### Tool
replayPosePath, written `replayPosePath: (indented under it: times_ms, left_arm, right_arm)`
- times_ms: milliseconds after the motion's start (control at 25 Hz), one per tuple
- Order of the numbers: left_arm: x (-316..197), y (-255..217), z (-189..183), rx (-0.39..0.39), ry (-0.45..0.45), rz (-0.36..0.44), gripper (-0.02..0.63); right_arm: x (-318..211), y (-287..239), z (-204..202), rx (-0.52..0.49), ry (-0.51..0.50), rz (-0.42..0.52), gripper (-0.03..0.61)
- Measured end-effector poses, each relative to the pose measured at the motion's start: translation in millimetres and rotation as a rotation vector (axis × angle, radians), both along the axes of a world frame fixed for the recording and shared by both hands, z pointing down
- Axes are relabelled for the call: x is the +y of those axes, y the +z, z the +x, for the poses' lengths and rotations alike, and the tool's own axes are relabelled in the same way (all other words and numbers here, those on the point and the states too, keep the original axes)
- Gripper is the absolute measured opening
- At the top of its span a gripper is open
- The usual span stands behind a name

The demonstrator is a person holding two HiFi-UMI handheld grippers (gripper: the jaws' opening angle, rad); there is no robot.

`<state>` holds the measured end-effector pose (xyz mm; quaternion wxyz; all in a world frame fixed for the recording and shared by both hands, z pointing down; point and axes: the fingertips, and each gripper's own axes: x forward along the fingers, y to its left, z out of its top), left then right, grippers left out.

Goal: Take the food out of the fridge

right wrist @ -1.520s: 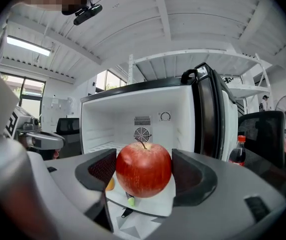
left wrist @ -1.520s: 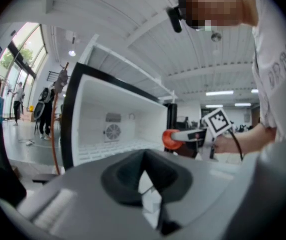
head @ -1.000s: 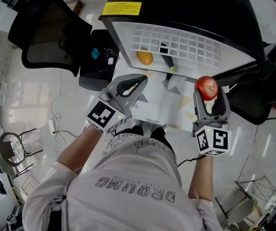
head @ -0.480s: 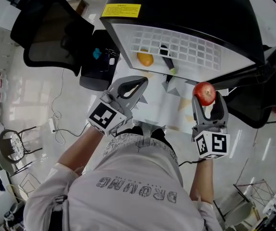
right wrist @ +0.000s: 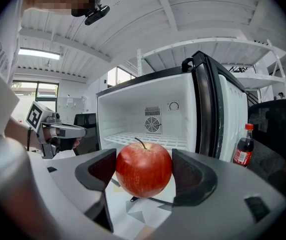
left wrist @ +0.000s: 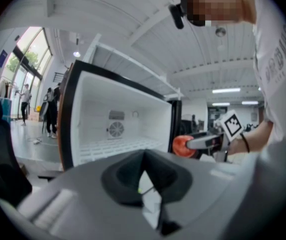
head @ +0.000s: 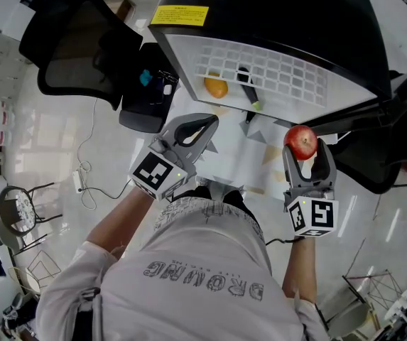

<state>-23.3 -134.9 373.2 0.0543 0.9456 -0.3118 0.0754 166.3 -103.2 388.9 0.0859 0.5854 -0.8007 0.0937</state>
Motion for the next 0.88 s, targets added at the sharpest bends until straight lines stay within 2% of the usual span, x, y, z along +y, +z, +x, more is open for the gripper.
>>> replayPosePath:
  times_ms: [880]
  left_arm:
    - [-2.5, 5.3, 8.6, -0.007, -0.023, -0.015, 0.006]
  right_arm:
    - [-6.1, 7.7, 3.2, 0.001, -0.031, -0.018, 0.318]
